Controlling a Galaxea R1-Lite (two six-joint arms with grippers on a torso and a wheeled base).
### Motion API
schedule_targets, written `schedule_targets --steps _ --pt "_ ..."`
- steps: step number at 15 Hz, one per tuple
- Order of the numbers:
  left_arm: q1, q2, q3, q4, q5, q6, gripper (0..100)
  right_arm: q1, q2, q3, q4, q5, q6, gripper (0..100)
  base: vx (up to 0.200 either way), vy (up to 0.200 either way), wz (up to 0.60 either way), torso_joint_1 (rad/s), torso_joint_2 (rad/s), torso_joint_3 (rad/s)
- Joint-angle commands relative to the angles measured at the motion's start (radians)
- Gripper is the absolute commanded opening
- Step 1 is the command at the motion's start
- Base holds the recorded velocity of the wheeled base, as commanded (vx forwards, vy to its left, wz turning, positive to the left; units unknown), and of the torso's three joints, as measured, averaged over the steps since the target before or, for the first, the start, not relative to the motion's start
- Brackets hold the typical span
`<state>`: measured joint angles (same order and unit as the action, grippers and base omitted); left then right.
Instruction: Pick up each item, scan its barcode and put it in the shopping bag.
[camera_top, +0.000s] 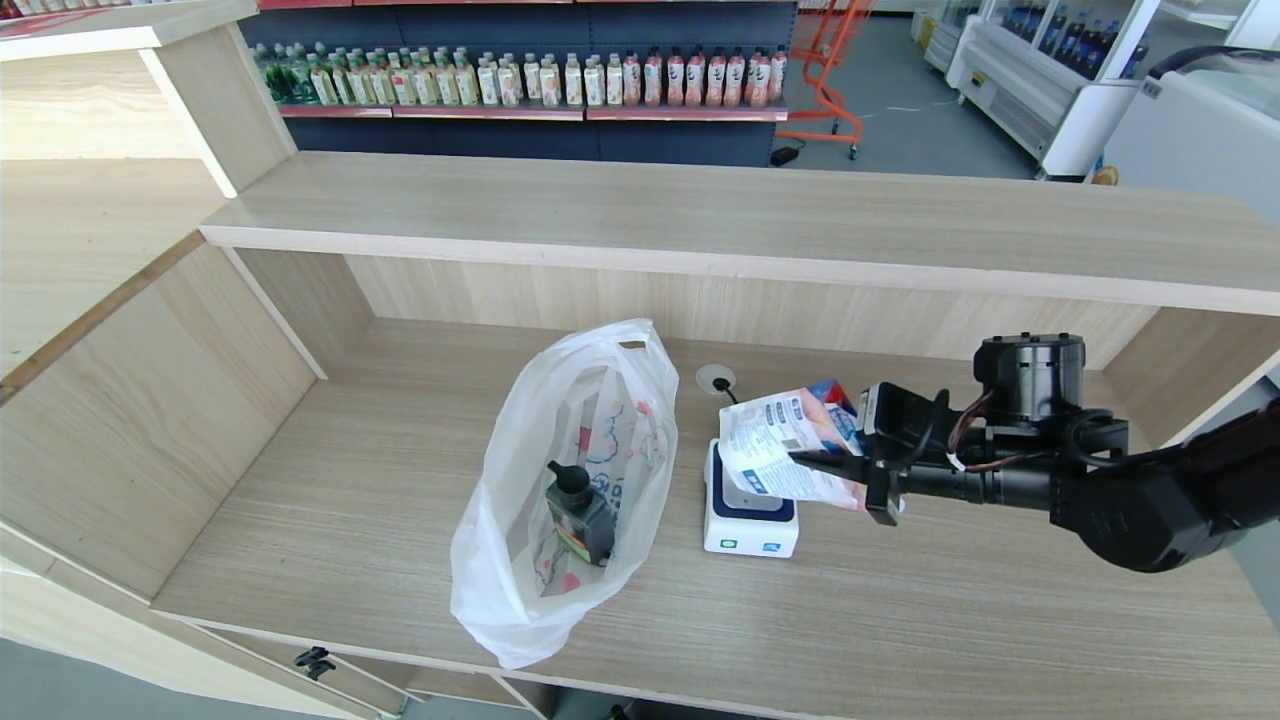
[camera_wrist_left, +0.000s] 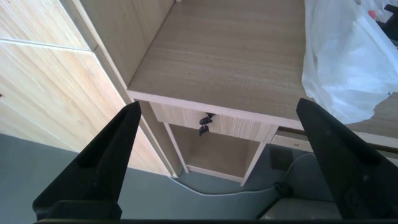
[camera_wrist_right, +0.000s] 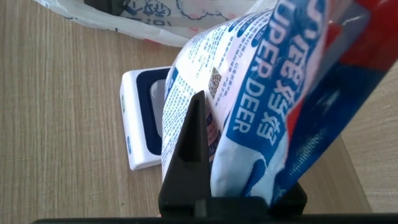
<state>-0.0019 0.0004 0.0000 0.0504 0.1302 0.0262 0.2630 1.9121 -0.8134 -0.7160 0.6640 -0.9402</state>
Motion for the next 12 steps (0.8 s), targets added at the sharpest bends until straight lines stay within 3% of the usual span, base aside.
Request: schedule_targets --steps 1,3,4,6,8,12 --pt "0.0 0.0 0.0 0.0 0.0 0.0 100 0.001 -0.016 -0.004 -0.002 0.002 0.017 0 0.0 0.0 0.0 0.0 0.0 0.0" --pt "0.0 0.0 0.0 0.0 0.0 0.0 100 -0.001 -0.203 0.023 0.013 -0.007 0.336 0 0.0 0.0 0.0 0.0 0.0 0.0" --pt "0.0 0.0 0.0 0.0 0.0 0.0 100 0.002 -0.312 0.051 0.055 -0.075 0.552 0 0.0 0.0 0.0 0.0 0.0 0.0" --pt "0.0 0.0 0.0 0.0 0.0 0.0 100 0.058 -0.446 0.034 0.253 -0.231 0.842 0 0.0 0.0 0.0 0.0 0.0 0.0" --pt "0.0 0.0 0.0 0.0 0.0 0.0 100 0.065 -0.45 0.008 0.306 -0.29 0.979 0 0.0 0.0 0.0 0.0 0.0 0.0" --pt "0.0 0.0 0.0 0.0 0.0 0.0 100 0.07 -0.473 0.034 0.306 -0.291 1.109 0 0.0 0.0 0.0 0.0 0.0 0.0"
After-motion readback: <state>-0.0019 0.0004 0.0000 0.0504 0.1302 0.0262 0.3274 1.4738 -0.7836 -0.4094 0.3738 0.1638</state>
